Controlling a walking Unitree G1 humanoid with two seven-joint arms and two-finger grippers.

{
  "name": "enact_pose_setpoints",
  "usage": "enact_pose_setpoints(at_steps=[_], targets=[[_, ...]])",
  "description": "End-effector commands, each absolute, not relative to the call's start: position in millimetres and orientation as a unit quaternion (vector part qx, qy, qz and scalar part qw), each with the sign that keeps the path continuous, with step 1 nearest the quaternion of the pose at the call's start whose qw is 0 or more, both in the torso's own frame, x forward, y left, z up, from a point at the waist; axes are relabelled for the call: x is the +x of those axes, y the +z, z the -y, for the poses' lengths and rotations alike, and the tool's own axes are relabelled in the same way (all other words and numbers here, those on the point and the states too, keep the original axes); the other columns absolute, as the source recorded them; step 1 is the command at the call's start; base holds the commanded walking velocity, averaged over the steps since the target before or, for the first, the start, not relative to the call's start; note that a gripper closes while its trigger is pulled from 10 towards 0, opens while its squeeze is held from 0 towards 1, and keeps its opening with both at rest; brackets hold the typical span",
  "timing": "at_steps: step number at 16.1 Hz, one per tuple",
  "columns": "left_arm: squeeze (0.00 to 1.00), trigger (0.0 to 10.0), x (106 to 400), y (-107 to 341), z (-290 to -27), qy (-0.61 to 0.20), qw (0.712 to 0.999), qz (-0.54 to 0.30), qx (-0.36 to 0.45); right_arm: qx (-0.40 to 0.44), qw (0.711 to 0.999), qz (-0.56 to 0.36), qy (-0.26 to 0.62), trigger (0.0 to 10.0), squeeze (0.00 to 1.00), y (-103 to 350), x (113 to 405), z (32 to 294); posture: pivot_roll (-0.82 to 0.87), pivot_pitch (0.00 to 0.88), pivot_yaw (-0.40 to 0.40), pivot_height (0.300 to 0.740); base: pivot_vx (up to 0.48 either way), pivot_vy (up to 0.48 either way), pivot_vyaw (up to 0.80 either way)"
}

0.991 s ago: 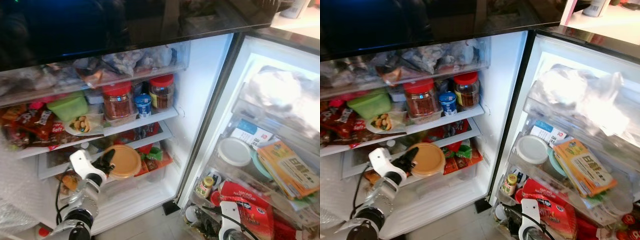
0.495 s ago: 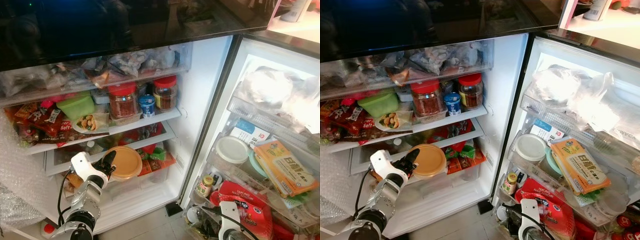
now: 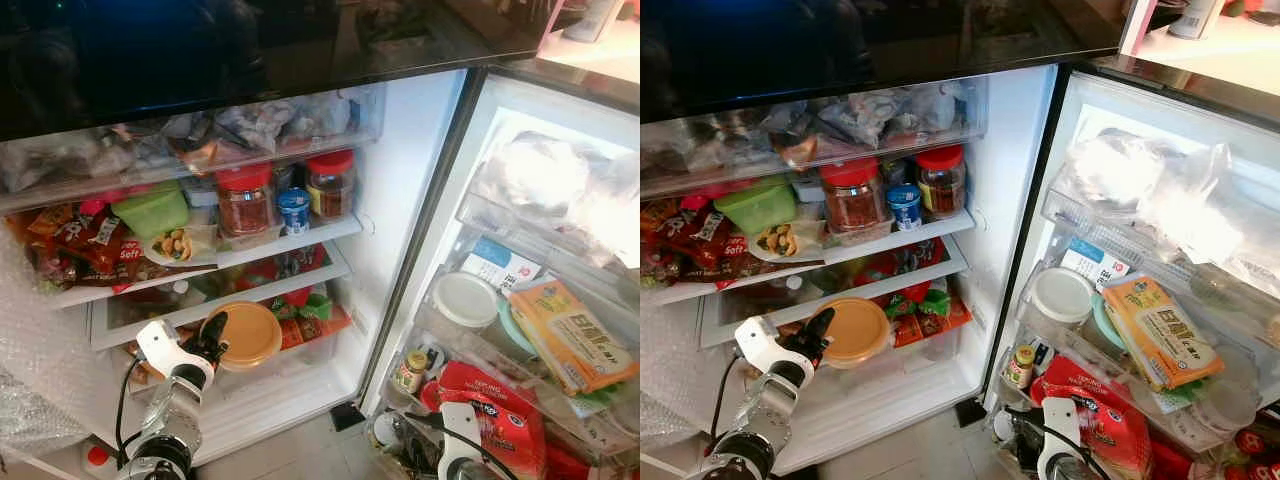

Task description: Restocking fridge

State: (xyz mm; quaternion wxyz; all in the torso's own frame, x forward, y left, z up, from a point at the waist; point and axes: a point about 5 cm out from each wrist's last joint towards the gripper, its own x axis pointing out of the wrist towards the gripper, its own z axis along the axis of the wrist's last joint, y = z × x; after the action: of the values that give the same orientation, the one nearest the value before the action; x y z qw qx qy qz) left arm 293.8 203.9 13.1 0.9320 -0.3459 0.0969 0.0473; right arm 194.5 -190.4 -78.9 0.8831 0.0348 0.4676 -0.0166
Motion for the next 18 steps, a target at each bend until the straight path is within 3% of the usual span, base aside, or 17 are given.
enact_pose_setpoints(at_steps=[1,8,14,18], targets=[[0.0,10.0,296.1,17.7,-205.5,0.043,0.934,-0.083,-0.344,0.03,0.894,-0.446,-0.02,10.0,0.0,-73.4,202.9,194.6,-0.02,0.0,-0.044,0.74,0.0,0.0,0.0],[0.0,10.0,297.1,18.5,-204.5,0.041,0.938,-0.084,-0.335,0.01,0.891,-0.453,-0.015,10.0,0.0,-73.3,203.3,195.5,-0.02,0.0,-0.046,0.74,0.0,0.0,0.0],[0.0,10.0,297.7,19.1,-206.2,0.043,0.938,-0.084,-0.333,0.01,0.892,-0.452,-0.011,10.0,0.0,-73.0,203.9,195.4,-0.02,0.0,-0.048,0.67,0.0,0.0,0.0],[0.0,10.0,298.0,19.3,-206.3,0.043,0.938,-0.084,-0.332,0.021,0.897,-0.442,-0.008,10.0,0.0,-72.0,205.0,194.5,-0.02,0.0,-0.049,0.67,0.0,0.0,0.0]])
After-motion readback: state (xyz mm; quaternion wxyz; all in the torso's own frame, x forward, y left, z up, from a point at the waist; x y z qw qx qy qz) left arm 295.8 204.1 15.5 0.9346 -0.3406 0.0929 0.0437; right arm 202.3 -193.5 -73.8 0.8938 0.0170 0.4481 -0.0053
